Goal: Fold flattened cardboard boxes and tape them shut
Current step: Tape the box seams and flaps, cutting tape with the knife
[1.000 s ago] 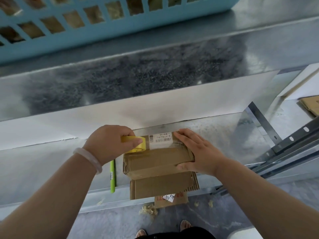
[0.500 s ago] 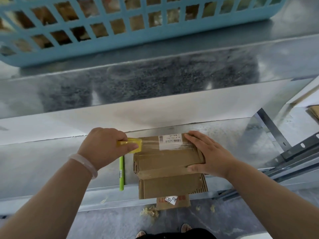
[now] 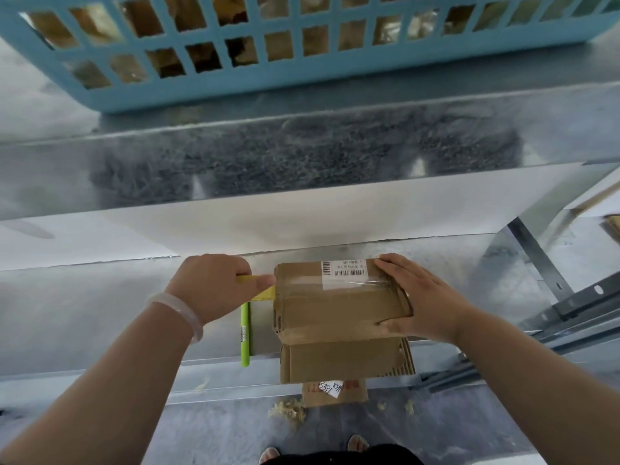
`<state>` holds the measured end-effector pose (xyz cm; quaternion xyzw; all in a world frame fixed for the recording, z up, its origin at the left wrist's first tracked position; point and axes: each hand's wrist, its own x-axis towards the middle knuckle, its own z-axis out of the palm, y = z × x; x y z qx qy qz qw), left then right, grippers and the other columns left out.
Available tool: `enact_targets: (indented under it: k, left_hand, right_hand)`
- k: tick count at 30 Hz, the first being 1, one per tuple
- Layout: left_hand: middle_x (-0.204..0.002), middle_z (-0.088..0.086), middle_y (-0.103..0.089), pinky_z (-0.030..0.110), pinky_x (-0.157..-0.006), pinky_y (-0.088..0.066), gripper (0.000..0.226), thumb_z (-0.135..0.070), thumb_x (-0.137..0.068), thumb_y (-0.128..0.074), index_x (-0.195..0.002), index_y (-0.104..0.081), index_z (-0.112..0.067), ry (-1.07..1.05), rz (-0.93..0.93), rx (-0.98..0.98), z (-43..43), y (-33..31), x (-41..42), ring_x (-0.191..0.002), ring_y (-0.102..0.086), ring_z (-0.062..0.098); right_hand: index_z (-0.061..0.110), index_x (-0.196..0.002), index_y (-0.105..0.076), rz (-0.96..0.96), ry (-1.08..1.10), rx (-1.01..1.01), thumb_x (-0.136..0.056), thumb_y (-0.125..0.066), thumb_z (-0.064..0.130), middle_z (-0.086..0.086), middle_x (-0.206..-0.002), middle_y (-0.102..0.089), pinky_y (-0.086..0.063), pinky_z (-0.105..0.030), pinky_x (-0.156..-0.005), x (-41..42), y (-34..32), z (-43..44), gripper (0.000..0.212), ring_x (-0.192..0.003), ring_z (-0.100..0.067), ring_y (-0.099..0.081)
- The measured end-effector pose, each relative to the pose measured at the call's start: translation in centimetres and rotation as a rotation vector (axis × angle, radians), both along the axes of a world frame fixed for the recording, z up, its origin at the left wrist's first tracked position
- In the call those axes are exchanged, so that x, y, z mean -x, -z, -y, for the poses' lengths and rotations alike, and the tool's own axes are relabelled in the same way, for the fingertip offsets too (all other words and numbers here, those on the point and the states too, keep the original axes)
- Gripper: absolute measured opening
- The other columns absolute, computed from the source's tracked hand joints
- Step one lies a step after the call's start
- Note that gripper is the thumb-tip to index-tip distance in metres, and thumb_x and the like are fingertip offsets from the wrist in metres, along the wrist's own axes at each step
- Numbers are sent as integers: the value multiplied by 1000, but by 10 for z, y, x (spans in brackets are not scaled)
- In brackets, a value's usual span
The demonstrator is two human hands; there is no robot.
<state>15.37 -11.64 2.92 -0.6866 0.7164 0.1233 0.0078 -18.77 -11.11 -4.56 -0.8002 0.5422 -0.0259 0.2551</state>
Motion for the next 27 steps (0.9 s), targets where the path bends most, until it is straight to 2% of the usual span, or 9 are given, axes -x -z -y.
enact_targets:
  k: [3,7,14,20,24,27]
  left_hand:
    - [-55,-9,-52,25,-57,-38,46,-58,-85,-56,-64,-61,-17,-16,-265,-67,-1,-2,-8,-57,-48,10]
    - [-60,-5,-49,24,-58,-36,41,-47,-88,-59,-68,-61,-12,-2,-406,-94,1,7,-10,-58,-43,10]
    - [-49,-10,-43,26,-58,-39,44,-52,-84,-62,-53,-53,-23,18,-279,-145,4,29,0,-54,-43,11]
    - [-65,-4,-59,29,-66,-46,42,-58,-84,-57,-65,-63,-22,32,-160,-193,12,27,3,-66,-55,12]
    - [-70,-8,-57,27,-66,-44,39,-58,-87,-53,-64,-58,-28,71,18,-246,17,27,0,-70,-54,8]
    - [-71,-9,-56,26,-66,-42,38,-58,-87,-53,-62,-55,-30,39,13,-275,18,32,-3,-71,-53,7]
  right_hand:
    - [42,-153,-5,-8,6,5,-67,-74,66,26,-157,-2,-13,-26,-115,4,-3,1,113,-145,-6,-13]
    - [39,-154,-6,-9,11,-19,-68,-77,60,23,-158,-5,-14,-27,-116,8,-10,1,114,-145,-7,-15]
    - [37,-154,-8,-20,5,-19,-69,-80,55,19,-158,-8,-16,-27,-116,8,-18,2,113,-144,-8,-15]
    - [37,-154,-8,-12,5,-19,-68,-79,56,23,-156,-8,-16,-27,-115,7,-17,2,113,-143,-6,-14]
    - [38,-154,-8,-23,7,-24,-68,-79,57,25,-154,-7,-18,-28,-115,7,-16,3,113,-142,-5,-14]
    - [39,-153,-8,-21,8,-25,-66,-78,59,28,-153,-5,-18,-29,-115,8,-12,3,114,-142,-4,-14]
